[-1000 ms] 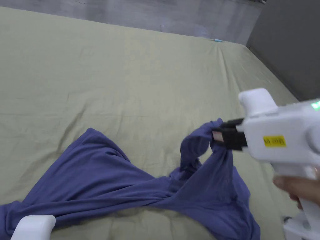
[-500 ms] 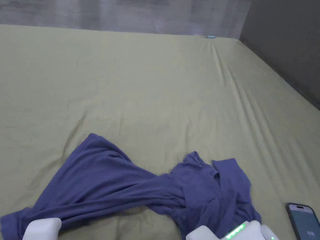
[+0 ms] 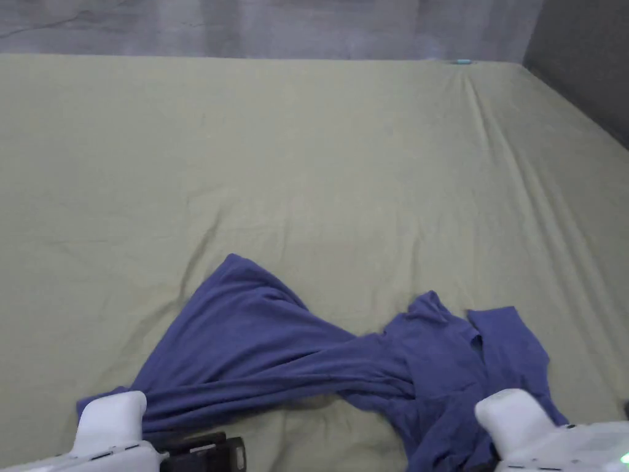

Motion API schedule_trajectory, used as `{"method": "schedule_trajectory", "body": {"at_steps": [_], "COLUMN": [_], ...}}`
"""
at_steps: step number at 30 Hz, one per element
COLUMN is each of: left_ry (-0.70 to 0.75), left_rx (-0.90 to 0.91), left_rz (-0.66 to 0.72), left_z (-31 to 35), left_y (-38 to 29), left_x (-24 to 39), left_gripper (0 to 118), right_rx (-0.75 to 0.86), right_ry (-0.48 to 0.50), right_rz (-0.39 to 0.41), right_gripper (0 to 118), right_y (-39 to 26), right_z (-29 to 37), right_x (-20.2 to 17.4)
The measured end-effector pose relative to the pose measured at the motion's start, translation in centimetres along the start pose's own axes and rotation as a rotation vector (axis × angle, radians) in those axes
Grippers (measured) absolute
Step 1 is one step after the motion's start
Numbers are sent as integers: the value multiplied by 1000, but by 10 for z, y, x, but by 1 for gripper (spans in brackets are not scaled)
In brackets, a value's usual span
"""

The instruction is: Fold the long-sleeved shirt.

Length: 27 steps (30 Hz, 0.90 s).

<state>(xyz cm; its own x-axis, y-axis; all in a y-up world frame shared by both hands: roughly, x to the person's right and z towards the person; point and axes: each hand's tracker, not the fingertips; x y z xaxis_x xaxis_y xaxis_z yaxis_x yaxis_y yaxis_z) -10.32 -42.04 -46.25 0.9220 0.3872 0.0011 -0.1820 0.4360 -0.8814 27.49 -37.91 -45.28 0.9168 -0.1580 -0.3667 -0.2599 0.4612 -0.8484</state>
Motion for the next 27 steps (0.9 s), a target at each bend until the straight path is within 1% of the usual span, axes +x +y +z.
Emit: {"method": "schedule_trajectory", "body": {"at_steps": [1,2,3,4,5,6,7,8,9,11,12,13,14,15,16,17,18,19,20,21,22,23,24,25,26,27], "left_ry": [-20,27,52,64,79,93,92,101,134,142,114,113,140,205,289,49,83,91,63,48,64,82,81,109,125,91], "left_rx": [140,50,37,26,9,-2,-9,-20,10,-30,-40,-15,12,20,-19,29,17,33,-11,-44,-58,-70,-81,-33,-15,-29], "left_rz": [10,-5,-9,-12,-8,-1,-3,-6,-13,-8,68,125,128,107,79,187,213,213,224,222,183,119,45,2,-34,-57], "left_z": [12,15,15,9,8,8,8,3,1,-2,0,2,2,-4,-12,-33,-43,-54,-62,-72,-83,-92,-94,-95,-93,-91], "left_y": [8,7,6,2,1,0,0,-4,-8,-3,6,14,23,35,55,63,66,75,80,81,79,76,72,71,71,71], "left_x": [0,-2,-4,-7,-8,-9,-10,-11,-10,-15,-26,-35,-44,-53,-73,-73,-87,-97,-101,-105,-104,-100,-86,-77,-71,-65], "left_gripper": [115,115,114,112,90,40,0,0,0,0,5,23,38,38,88,116,114,113,112,107,95,70,57,50,34,12], "right_rx": [27,44,49,65,85,92,92,82,75,28,29,33,32,30,31,31,32,34,34,32,28,25,26,29,30,29], "right_ry": [26,46,62,86,100,91,77,55,56,127,143,140,142,139,137,136,136,132,126,116,100,83,59,49,43,33], "right_rz": [-35,-61,-91,-105,-115,-112,-109,-118,-130,-135,-138,-129,-119,-105,-98,-96,-99,-111,-128,-152,-171,-183,-192,-202,-216,-240], "right_gripper": [104,104,103,95,54,0,0,0,0,0,0,0,0,0,0,0,0,0,0,0,0,0,0,0,0,0], "right_y": [-1,-3,-6,-11,-15,-20,-23,-28,-31,-34,-36,-37,-38,-34,-35,-36,-35,-34,-35,-36,-34,-32,-29,-25,-20,-10], "right_z": [13,22,28,30,30,27,18,8,0,-12,-14,-16,-17,-11,-12,-12,-10,-8,-9,-10,-9,-8,-10,-13,-15,-14], "right_x": [0,0,-1,-3,-6,-11,-17,-21,-24,-29,-32,-35,-37,-37,-37,-37,-34,-31,-28,-23,-18,-13,-6,3,13,23]}}
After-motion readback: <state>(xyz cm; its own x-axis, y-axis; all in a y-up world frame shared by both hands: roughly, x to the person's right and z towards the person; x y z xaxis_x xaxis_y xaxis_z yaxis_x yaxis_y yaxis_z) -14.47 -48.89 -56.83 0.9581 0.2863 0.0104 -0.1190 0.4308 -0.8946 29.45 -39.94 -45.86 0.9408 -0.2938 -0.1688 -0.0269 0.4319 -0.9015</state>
